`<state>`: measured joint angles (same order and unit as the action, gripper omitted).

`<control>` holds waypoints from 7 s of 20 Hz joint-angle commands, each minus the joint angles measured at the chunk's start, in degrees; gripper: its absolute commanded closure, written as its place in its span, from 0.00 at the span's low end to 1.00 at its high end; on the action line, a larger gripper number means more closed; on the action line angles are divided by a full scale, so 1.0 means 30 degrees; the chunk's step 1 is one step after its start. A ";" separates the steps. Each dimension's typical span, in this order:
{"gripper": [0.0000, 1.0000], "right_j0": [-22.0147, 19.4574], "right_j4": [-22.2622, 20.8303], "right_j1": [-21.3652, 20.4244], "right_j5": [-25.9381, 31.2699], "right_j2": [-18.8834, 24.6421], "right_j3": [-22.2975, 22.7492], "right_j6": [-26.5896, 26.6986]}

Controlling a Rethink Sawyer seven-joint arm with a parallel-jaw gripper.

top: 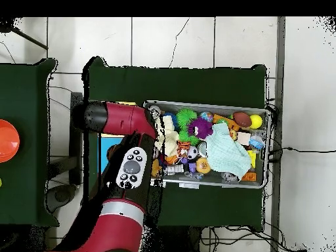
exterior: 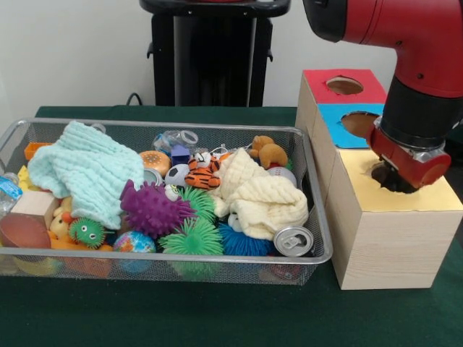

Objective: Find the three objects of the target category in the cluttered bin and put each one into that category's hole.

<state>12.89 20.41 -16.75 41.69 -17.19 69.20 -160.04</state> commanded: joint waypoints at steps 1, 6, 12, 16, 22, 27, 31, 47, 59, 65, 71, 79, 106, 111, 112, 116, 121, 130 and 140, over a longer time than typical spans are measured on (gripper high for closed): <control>1.00 0.0010 -0.0941 -0.1226 0.3085 0.0417 0.0652 -0.0846; 1.00 0.0026 -0.1013 -0.1565 0.3646 0.0353 0.0680 -0.0839; 1.00 0.0049 -0.1006 -0.1700 0.3481 0.0485 0.0951 -0.0927; 1.00 0.0023 -0.1032 -0.1908 0.3490 0.0516 0.1110 -0.0892; 1.00 -0.0008 -0.1098 -0.2004 0.3696 0.0558 0.1070 -0.0802; 1.00 -0.0137 -0.1098 -0.1896 0.3450 0.0683 0.1046 -0.0662; 1.00 -0.0311 -0.1167 -0.1961 0.3301 0.0842 0.1152 -0.0218; 1.00 -0.0563 -0.1237 -0.2123 0.3544 0.1007 0.1170 0.0319; 1.00 -0.0575 -0.1321 -0.2135 0.3357 0.1087 0.1263 0.0527; 1.00 -0.0684 -0.1356 -0.2181 0.3236 0.1221 0.1303 0.0837; 1.00 -0.0973 -0.1262 -0.2270 0.3267 0.1607 0.1420 0.1304; 1.00 -0.1011 -0.1383 -0.2509 0.3559 0.1545 0.1519 0.1373; 0.00 -0.0750 -0.2380 -0.2922 0.6543 0.1152 -0.0457 -0.0030; 0.00 -0.0478 -0.2316 -0.2737 0.7133 0.1099 -0.0969 -0.0643; 0.00 -0.0487 -0.2332 -0.2735 0.7209 0.1118 -0.1005 -0.0609; 1.00 -0.0269 -0.2502 -0.2731 0.7105 0.0908 -0.1063 -0.0835; 1.00 -0.0344 -0.2475 -0.2811 0.7102 0.1036 -0.1019 -0.0612; 1.00 -0.0787 -0.2234 -0.2787 0.6445 0.1457 -0.0641 -0.0059; 1.00 -0.1150 -0.2528 -0.2117 0.5087 0.1658 -0.0504 0.0321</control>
<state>11.80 14.96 -25.59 58.43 -17.22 65.24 -160.04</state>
